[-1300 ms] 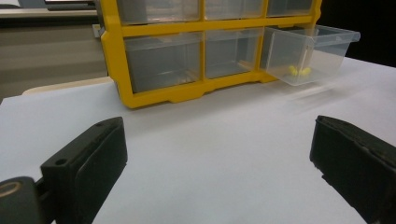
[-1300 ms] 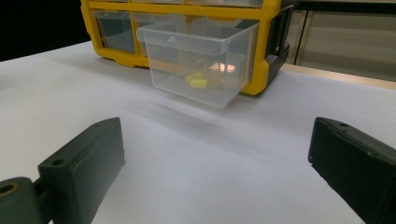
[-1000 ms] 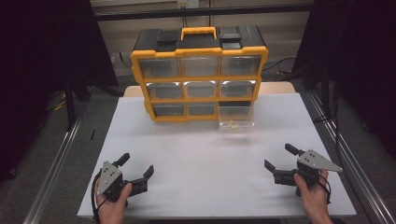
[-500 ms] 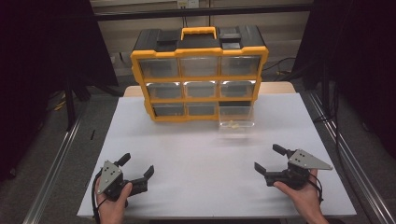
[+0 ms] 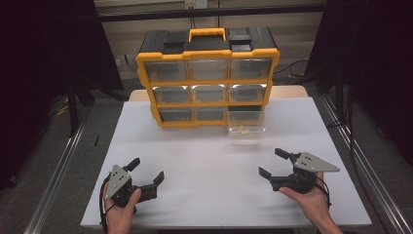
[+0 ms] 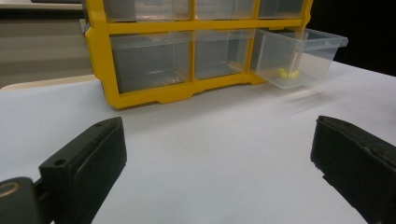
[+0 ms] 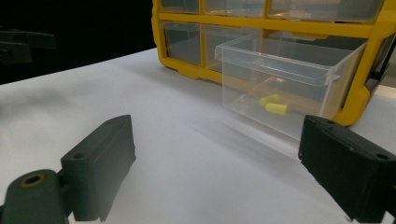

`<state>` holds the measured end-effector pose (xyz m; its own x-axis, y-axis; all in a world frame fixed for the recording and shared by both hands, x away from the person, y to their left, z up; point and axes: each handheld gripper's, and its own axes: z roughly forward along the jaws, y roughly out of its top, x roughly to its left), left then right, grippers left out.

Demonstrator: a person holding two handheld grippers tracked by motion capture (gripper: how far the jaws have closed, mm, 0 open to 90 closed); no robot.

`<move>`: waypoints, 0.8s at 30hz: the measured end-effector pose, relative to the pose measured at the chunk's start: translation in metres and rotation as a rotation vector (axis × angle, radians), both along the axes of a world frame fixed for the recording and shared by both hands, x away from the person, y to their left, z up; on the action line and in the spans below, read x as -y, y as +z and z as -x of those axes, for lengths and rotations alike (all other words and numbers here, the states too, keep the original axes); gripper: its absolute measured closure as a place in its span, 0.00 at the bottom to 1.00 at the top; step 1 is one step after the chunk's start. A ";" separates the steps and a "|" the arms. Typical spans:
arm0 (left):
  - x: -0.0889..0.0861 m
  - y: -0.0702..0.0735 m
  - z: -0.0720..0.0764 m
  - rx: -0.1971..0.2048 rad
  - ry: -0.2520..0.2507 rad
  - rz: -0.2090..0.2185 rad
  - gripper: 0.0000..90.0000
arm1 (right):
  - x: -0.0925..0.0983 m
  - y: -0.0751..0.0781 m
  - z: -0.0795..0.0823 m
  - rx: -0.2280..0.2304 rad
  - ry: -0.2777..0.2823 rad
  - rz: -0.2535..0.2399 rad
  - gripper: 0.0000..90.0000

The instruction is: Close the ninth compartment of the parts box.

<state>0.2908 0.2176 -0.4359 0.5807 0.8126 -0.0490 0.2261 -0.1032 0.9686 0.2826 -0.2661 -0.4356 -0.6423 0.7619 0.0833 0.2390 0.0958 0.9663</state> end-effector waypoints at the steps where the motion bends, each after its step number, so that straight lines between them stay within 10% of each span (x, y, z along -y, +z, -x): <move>1: 0.000 0.000 0.000 0.000 0.000 -0.003 0.04 | -0.001 0.000 -0.001 -0.002 0.005 0.004 0.14; 24: 0.004 -0.001 -0.001 0.003 -0.008 -0.016 0.04 | -0.028 0.006 -0.043 0.003 0.132 0.019 0.59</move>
<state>0.2914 0.2138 -0.4365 0.5874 0.8085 -0.0347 0.2226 -0.1202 0.9675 0.3251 -0.2385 -0.4291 -0.7371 0.6724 0.0680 0.2204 0.1440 0.9647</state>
